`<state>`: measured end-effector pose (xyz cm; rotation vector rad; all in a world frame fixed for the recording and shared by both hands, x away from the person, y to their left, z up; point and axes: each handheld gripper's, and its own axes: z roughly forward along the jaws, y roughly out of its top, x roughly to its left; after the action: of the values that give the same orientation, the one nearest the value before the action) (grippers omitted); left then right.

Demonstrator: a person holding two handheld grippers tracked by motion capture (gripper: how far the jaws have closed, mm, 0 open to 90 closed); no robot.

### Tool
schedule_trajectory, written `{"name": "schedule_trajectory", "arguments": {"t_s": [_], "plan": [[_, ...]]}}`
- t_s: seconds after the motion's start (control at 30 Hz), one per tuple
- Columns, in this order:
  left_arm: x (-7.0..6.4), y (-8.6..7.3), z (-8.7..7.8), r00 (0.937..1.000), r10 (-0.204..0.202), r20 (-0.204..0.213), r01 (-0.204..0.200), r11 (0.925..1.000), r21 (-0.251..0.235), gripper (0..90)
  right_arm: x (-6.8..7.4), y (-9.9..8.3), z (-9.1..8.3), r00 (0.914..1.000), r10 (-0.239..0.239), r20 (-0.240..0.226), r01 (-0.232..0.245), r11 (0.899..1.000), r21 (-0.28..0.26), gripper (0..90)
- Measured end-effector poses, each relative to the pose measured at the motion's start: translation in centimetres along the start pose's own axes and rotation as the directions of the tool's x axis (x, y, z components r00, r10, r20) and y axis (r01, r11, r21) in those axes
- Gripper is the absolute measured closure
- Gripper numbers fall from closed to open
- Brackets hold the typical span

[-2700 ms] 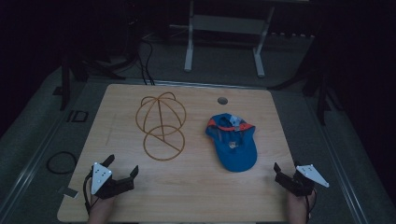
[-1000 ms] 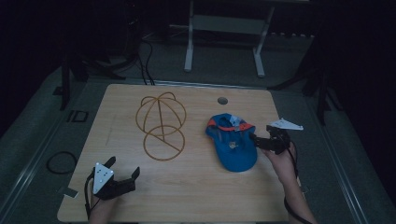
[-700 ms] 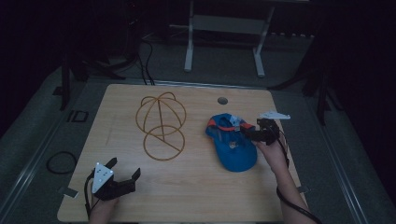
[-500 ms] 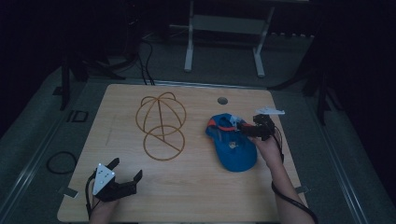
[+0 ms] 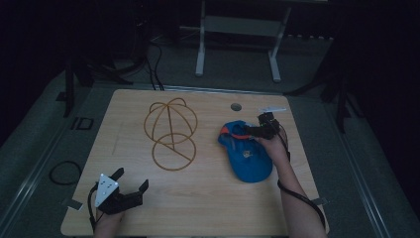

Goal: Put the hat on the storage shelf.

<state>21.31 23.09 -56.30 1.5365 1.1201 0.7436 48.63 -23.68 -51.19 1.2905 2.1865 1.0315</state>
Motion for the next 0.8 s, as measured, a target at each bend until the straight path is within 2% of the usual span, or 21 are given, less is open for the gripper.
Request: {"name": "schedule_trajectory", "arguments": {"t_s": [0.13,0.17,0.23,0.27,0.3,0.33,0.6,0.7,0.8], "plan": [[0.0,0.0,-0.1,1.0,0.001,0.0,-0.001,1.0,0.0,2.7,-0.1,0.1,0.9,1.0,0.005,0.003,-0.005,1.0,0.012,20.4],[0.0,0.0,-0.1,1.0,-0.002,-0.006,0.002,1.0,-0.004,2.7,-0.1,0.0,1.6,1.0,0.008,0.004,-0.009,0.999,0.034,20.5],[0.1,0.0,-0.1,1.0,-0.003,-0.006,0.003,1.0,-0.003,2.7,-0.1,0.0,1.9,1.0,0.002,0.009,-0.003,0.999,0.047,20.5],[0.1,0.0,-0.1,1.0,-0.003,-0.009,0.003,1.0,-0.003,2.7,-0.1,-0.1,2.5,0.9997,-0.002,0.025,0.0,0.997,0.071,20.5],[0.1,0.0,-0.1,0.9999,-0.007,-0.008,0.007,1.0,-0.002,2.7,-0.1,-0.1,2.5,0.9997,-0.002,0.025,0.0,0.997,0.071,20.5],[0.2,0.0,-0.1,0.9999,-0.015,-0.005,0.015,0.9999,0.001,2.7,-0.2,-0.3,3.1,0.9995,-0.001,0.03,-0.002,0.995,0.097,20.5],[0.2,-0.1,0.0,0.9997,-0.022,0.0,0.022,0.9997,0.006,2.7,-0.6,-1.1,4.4,0.9995,-0.018,0.027,0.013,0.983,0.183,21.1],[0.2,-0.1,0.0,0.9997,-0.023,0.003,0.023,0.9997,0.006,2.7,-0.5,-1.4,4.7,0.9988,-0.04,0.03,0.034,0.981,0.193,21.3],[0.2,-0.1,0.0,0.9998,-0.018,0.003,0.018,0.9998,0.011,2.7,-0.3,-1.3,4.6,0.9985,-0.05,0.022,0.045,0.98,0.196,25.1]]}}
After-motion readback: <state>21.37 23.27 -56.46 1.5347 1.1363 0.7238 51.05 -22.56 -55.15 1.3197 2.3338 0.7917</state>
